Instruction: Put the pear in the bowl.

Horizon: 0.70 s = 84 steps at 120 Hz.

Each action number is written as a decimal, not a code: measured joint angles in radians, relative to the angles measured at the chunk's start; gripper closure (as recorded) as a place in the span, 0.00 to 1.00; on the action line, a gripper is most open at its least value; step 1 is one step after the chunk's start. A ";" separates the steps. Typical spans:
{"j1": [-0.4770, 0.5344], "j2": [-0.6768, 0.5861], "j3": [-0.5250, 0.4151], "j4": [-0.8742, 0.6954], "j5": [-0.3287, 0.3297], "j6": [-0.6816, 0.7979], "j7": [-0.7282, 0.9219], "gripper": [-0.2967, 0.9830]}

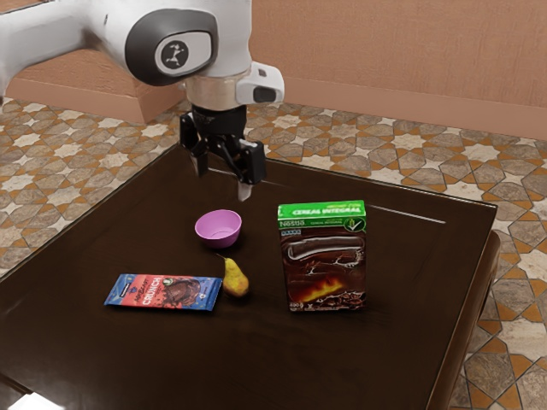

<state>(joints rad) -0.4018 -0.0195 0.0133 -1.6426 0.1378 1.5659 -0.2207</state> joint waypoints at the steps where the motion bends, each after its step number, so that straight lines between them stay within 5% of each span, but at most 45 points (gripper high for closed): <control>1: -0.001 0.004 0.000 0.000 -0.001 0.005 -0.002 0.23; 20: -0.025 0.075 0.018 -0.125 -0.044 0.143 -0.029 0.23; 48: 0.064 0.104 0.046 -0.433 -0.190 0.439 -0.059 0.23; 65: 0.031 0.107 0.097 -0.484 -0.283 0.527 -0.138 0.23; 84: 0.052 0.153 0.159 -0.493 -0.309 0.620 -0.187 0.23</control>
<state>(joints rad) -0.3496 0.1335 0.1722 -2.1356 -0.1711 2.1861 -0.4075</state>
